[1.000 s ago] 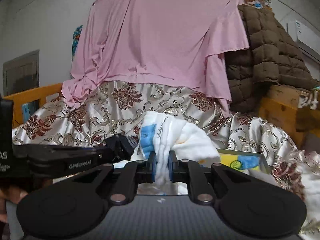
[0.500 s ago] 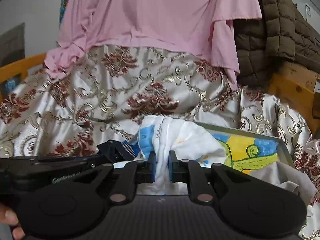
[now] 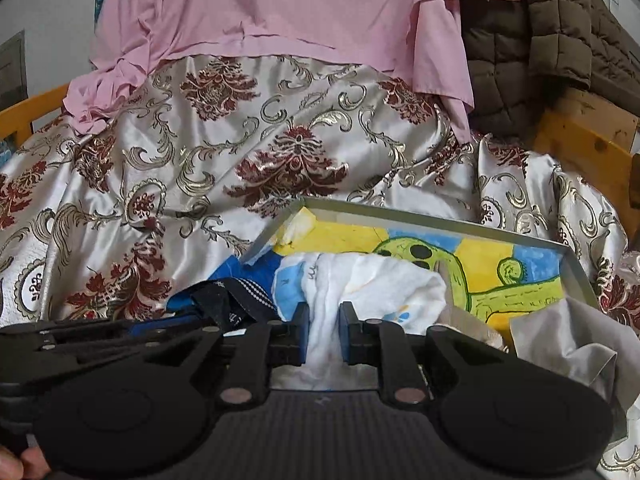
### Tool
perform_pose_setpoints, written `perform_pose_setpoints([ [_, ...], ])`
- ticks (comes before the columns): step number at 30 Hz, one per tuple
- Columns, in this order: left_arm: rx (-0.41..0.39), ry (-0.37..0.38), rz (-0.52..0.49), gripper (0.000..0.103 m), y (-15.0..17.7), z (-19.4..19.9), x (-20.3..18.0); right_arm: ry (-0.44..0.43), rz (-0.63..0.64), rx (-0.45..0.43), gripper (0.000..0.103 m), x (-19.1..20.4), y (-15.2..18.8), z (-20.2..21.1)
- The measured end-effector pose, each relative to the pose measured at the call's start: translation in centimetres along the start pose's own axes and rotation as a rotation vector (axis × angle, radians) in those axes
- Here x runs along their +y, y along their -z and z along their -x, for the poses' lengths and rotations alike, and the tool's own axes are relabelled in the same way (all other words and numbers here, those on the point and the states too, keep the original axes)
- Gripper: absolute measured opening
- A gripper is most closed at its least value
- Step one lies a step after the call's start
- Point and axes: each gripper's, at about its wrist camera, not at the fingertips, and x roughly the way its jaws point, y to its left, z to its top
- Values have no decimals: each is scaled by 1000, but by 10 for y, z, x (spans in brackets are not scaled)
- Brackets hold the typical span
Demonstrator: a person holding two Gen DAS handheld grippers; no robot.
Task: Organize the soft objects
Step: 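Open both grippers to release the sock and towel into the tray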
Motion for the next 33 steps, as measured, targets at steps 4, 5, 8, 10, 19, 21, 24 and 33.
perform_pose_setpoints([
  [4,1,-10,-36,29,0,0,-5,3,14,7,23,-1,2,4],
  [5,1,-12,-46,30,0,1,-7,5,16,8,24,-2,2,6],
  [8,1,-8,-73,42,0,2,-13,8,13,9,26,-6,3,12],
  [10,-6,-10,-85,48,1,4,-16,10,13,5,31,-9,3,19],
  [19,-68,-41,-143,74,-4,31,-40,25,-23,-56,64,-34,1,64],
  [21,-78,-45,-150,78,-7,39,-46,33,-31,-74,68,-41,1,77],
  [24,-103,-61,-167,87,-10,54,-55,43,-52,-94,73,-51,2,95],
  [33,-189,-85,-166,102,-15,106,-78,13,-114,-150,92,-70,11,155],
])
